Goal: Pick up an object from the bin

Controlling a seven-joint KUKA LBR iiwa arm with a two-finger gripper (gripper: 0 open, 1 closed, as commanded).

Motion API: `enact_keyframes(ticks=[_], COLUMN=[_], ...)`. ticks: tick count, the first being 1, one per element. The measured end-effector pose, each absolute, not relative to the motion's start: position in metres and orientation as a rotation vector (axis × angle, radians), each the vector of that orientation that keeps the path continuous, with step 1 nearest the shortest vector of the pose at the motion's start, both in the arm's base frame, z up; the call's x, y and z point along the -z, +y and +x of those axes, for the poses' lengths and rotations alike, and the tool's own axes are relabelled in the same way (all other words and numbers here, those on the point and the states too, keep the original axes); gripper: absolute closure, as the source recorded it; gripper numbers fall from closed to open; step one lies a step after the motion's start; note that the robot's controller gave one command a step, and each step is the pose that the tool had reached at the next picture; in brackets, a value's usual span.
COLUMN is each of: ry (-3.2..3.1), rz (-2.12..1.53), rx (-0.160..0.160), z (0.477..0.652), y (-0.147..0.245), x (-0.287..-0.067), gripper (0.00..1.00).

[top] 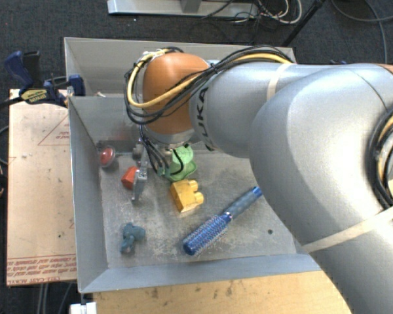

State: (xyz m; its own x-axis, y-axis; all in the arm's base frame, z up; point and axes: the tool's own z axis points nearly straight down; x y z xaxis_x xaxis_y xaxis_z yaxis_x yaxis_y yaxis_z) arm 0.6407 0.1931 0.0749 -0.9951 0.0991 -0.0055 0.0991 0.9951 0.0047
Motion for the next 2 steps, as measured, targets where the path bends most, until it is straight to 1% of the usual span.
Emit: enact_keyframes(ticks=[1, 2], ry=[3.132, 3.130], rz=[0.155, 0.156], rx=[-0.006, -0.009], z=[0.6424, 0.6435], y=[0.1939, 0.1945], x=[-0.0770, -0.0793], gripper=[0.00, 1.00])
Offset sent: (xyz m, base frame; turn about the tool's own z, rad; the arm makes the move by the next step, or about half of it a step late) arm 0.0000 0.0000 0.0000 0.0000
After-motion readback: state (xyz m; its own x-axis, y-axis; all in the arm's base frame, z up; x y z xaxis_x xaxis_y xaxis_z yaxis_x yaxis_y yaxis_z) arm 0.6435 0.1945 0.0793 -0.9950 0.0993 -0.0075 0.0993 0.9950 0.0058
